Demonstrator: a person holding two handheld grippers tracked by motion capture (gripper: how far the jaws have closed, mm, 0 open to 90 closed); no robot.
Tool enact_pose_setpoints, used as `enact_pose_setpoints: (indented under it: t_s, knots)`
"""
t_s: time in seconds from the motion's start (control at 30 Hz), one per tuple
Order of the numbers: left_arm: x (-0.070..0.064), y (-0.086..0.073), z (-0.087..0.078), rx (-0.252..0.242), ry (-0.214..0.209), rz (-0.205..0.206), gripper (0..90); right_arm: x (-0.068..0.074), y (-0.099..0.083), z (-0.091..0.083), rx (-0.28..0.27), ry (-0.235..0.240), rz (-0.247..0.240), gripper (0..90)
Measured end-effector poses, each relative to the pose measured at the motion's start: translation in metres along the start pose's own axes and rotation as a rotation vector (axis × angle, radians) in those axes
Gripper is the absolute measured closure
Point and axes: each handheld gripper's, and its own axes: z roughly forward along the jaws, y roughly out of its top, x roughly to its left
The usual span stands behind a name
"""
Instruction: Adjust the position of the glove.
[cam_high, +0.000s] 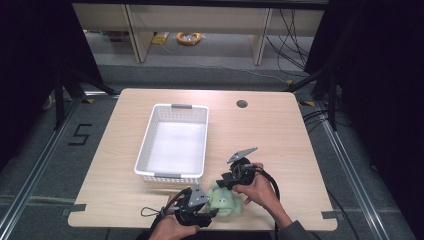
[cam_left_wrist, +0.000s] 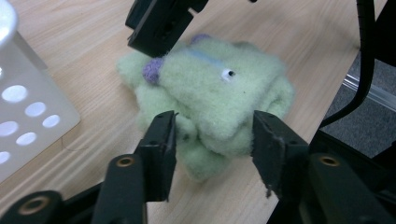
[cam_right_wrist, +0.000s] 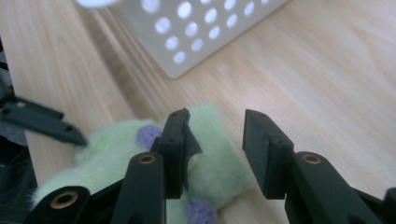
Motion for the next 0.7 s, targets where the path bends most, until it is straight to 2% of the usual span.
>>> enact_pose_setpoints:
  t_s: [0.03,0.07,0.13,0.23,0.27,0.3,0.37,0.4,0.43,0.47,0.5,0.53,0.57,0.6,0.63,0.7]
  knots:
    - [-0.001,0.000,0.000,-0.008,-0.004,0.002,54.1,-0.002,-0.001,0.003,0.009,-0.007,0.008,62.1]
    - [0.001,-0.001,0.000,0.001,0.004,0.029,56.4,-0.003,-0.001,0.006,0.015,-0.011,0.008,62.1]
    - [0.000,-0.002,0.002,-0.002,-0.002,0.027,61.2,-0.004,-0.003,0.007,0.017,-0.002,0.029,62.4]
    - [-0.003,-0.004,0.004,-0.005,-0.029,-0.013,69.1,-0.006,-0.005,0.008,0.027,-0.008,0.051,62.5]
    - [-0.002,-0.005,0.004,-0.012,-0.026,0.000,70.9,-0.007,-0.006,0.009,0.023,0.010,0.063,62.5]
    - [-0.003,-0.005,0.005,-0.015,-0.028,-0.024,72.6,-0.008,-0.007,0.009,0.023,0.014,0.067,62.7]
    - [0.000,-0.004,0.004,-0.012,-0.031,-0.005,75.6,-0.009,-0.008,0.010,0.038,0.002,0.120,66.1]
    - [-0.001,-0.005,0.004,-0.014,-0.031,-0.026,77.5,-0.011,-0.009,0.011,0.007,0.044,0.087,74.5]
    - [0.001,-0.005,0.003,-0.006,-0.020,-0.011,77.5,-0.011,-0.009,0.011,0.007,0.044,0.087,74.5]
    - [0.002,-0.004,0.001,-0.013,-0.026,-0.001,79.4,-0.008,-0.009,0.009,0.015,0.059,0.103,84.1]
    - [0.002,-0.004,0.001,-0.013,-0.026,-0.001,79.9,-0.008,-0.009,0.009,0.015,0.059,0.103,84.1]
    - [0.001,-0.004,0.001,-0.031,-0.033,-0.019,79.9,-0.010,-0.009,0.008,0.002,0.075,0.070,85.5]
    - [0.001,-0.004,-0.001,-0.031,-0.034,-0.028,80.4,-0.008,-0.009,0.005,0.001,0.048,0.074,86.2]
    - [0.001,-0.004,-0.003,-0.033,-0.035,-0.025,81.0,-0.006,-0.009,0.003,-0.008,0.046,0.075,86.5]
    - [0.003,-0.002,-0.006,-0.035,-0.036,-0.004,81.3,-0.005,-0.008,0.000,-0.020,0.060,0.054,86.7]
    - [0.004,0.000,-0.011,-0.052,-0.045,-0.021,81.8,0.000,-0.008,-0.011,-0.043,0.046,0.042,86.9]
